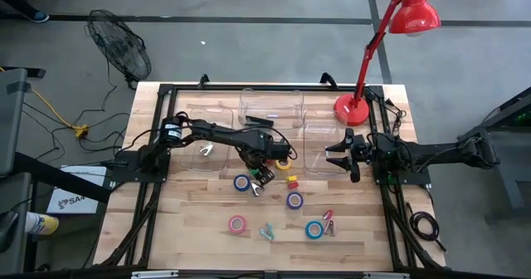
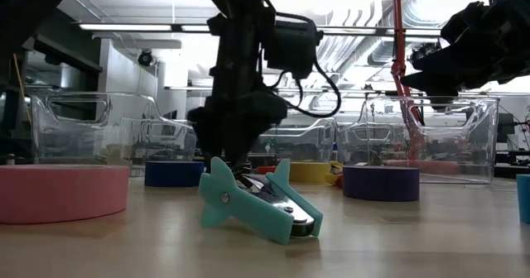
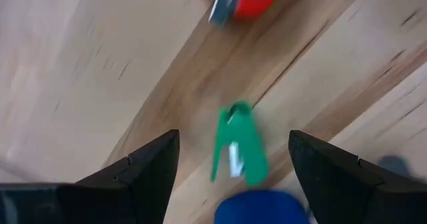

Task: Pick and place Stapler, Stapler remover, tape
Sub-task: Put the green stapler into the top transparent bin

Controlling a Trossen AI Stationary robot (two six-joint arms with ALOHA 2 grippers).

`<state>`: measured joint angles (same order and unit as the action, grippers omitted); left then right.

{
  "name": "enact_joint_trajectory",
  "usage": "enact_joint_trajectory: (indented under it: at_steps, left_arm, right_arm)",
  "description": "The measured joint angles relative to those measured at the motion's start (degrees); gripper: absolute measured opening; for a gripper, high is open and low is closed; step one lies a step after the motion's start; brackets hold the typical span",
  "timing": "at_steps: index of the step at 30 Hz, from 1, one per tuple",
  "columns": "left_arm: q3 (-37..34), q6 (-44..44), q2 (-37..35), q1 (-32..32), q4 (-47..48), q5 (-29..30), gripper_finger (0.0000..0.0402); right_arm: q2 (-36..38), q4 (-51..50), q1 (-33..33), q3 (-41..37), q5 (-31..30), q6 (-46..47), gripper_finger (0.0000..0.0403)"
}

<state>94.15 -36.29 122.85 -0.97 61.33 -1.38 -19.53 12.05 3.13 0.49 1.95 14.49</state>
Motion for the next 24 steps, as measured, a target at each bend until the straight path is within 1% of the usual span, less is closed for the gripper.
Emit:
enact_joint_trajectory:
  at_steps: [2,5,8,17,21,24]
  left_arm:
    - [0.1,0.0,0.0,0.0,-0.6,0.2,0.0272]
    - [0.0,0.1,0.3,0.0,0.5,-0.4,0.0252]
    - [0.0,0.3,0.3,0.0,-0.1,-1.4,0.022]
    - [0.0,0.1,0.3,0.0,0.2,-1.6,0.0122]
    - [0.0,1.6,0.3,0.0,0.2,-1.6,0.0079]
    - [0.6,2.4,0.2,-0.1,1.2,-1.6,0.0054]
  right_arm:
    - [0.0,0.0,0.0,0.0,0.0,0.0,0.0189]
    - [0.0,0.0,0.0,0.0,0.0,0.0,0.0189]
    - [0.0,0.0,0.0,0.0,0.0,0.0,0.0189]
    - [0.0,0.0,0.0,0.0,0.0,0.0,0.0189]
    - [0.0,0.0,0.0,0.0,0.0,0.0,0.0189]
    - [0.0,0.0,0.0,0.0,0.0,0.0,0.0189]
